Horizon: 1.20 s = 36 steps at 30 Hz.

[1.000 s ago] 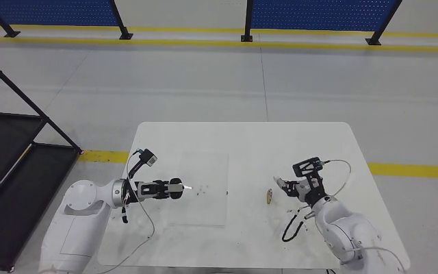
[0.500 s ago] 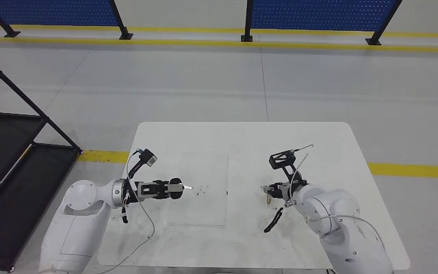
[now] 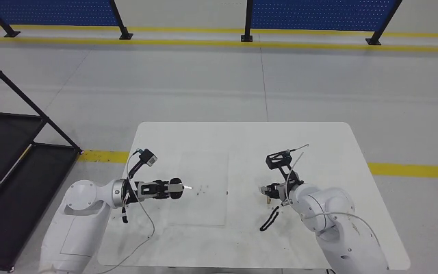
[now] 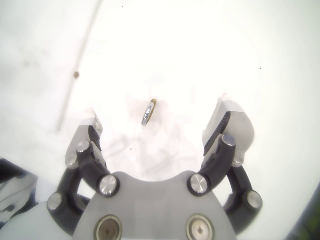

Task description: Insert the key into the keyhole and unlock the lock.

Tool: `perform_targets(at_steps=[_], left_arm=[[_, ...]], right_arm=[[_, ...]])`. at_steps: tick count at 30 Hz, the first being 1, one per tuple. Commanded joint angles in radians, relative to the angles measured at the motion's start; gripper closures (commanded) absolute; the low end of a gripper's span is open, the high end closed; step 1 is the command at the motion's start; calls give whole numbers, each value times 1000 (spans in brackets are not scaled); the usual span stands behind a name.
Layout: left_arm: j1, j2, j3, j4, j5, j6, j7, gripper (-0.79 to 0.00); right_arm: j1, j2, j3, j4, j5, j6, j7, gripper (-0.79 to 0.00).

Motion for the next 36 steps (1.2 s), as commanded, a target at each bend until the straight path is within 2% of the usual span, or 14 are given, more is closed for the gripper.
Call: perform_targets(at_steps=[1, 4, 12, 23, 34, 35, 36], left_arm=[[0, 0, 0, 0, 0, 0, 0, 0], [0, 0, 0, 0, 0, 0, 0, 0], [0, 0, 0, 0, 0, 0, 0, 0], [0, 0, 0, 0, 0, 0, 0, 0], [0, 0, 0, 0, 0, 0, 0, 0], [0, 0, 0, 0, 0, 0, 0, 0], [0, 0, 0, 0, 0, 0, 0, 0]], right_arm=[[0, 0, 0, 0, 0, 0, 0, -785], [21, -3, -19, 24, -4, -6, 28, -785], [192, -26, -98, 86, 29, 22, 285, -785], [329, -30, -263, 255, 33, 97, 292, -785], [331, -4, -323, 292, 86, 124, 292, -785], [331, -2, -324, 296, 92, 124, 292, -653], [331, -1, -326, 301, 98, 124, 292, -566]])
